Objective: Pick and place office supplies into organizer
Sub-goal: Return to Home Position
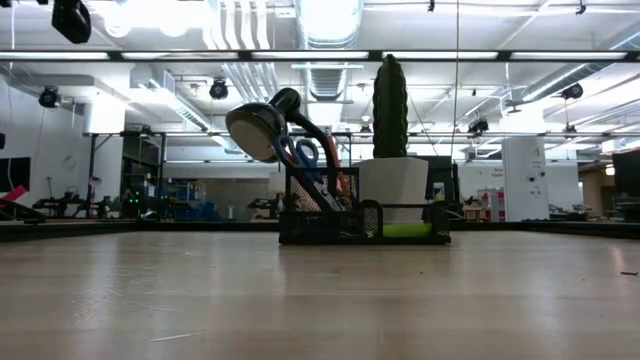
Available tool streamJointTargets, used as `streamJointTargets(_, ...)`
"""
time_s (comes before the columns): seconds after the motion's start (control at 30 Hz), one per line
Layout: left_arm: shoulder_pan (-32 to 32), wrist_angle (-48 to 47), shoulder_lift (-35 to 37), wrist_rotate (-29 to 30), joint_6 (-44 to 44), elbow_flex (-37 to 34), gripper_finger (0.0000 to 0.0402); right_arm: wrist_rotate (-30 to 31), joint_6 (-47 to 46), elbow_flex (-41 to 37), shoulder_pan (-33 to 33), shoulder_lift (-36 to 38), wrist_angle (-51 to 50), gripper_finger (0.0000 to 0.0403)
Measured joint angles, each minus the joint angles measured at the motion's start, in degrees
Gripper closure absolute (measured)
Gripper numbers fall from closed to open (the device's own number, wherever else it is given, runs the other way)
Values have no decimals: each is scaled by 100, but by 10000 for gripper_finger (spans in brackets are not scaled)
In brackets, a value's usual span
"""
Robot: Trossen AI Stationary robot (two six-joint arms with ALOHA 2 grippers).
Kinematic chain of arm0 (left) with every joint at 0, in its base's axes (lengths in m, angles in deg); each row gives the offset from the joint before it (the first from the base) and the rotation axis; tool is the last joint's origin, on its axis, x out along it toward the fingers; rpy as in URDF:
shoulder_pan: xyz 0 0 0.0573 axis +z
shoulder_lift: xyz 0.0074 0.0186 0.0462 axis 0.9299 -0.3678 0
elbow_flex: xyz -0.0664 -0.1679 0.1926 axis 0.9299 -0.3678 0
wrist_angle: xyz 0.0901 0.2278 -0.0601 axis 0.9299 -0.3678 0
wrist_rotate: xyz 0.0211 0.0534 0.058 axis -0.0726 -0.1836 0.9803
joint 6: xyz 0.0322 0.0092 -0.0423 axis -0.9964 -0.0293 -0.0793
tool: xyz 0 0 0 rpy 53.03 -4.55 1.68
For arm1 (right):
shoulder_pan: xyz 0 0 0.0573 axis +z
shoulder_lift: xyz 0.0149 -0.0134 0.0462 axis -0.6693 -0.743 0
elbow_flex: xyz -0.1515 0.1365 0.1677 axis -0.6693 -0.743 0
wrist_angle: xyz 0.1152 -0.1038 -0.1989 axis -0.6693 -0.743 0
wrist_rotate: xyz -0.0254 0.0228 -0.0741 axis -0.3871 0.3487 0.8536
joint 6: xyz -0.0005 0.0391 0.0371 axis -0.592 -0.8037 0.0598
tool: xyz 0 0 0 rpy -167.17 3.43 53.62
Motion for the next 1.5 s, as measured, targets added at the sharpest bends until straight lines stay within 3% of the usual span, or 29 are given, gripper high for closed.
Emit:
streamJointTargets(0.13, -1, 278, 5, -8, 5, 0, 402, -584, 136, -1403, -79, 1051, 903, 360)
streamJointTargets(0.3, 0, 381, -60, -417, 9, -11, 402, -182, 153, -3095, -153, 2476, 1684, 384)
streamJointTargets(0.5, -1, 368, -94, -519, -42, -20, 402, -128, 579, -4708, -154, 4200, 1699, 394)
streamJointTargets(0.73, -1, 361, -194, 46, -393, -27, 402, -122, 666, -6302, -702, 6035, 1705, 395)
streamJointTargets(0.93, -1, 356, -487, 521, -772, -39, 402, -684, 609, -7272, -1342, 7272, 1708, 395)
streamJointTargets(1.17, -1, 370, -837, 526, -733, -39, 402, -1098, 182, -7911, -1528, 8355, 1569, 395)
streamJointTargets(1.5, -1, 556, -1213, 500, -581, -95, 402, -1290, -36, -8434, -1530, 8727, 1183, 395)
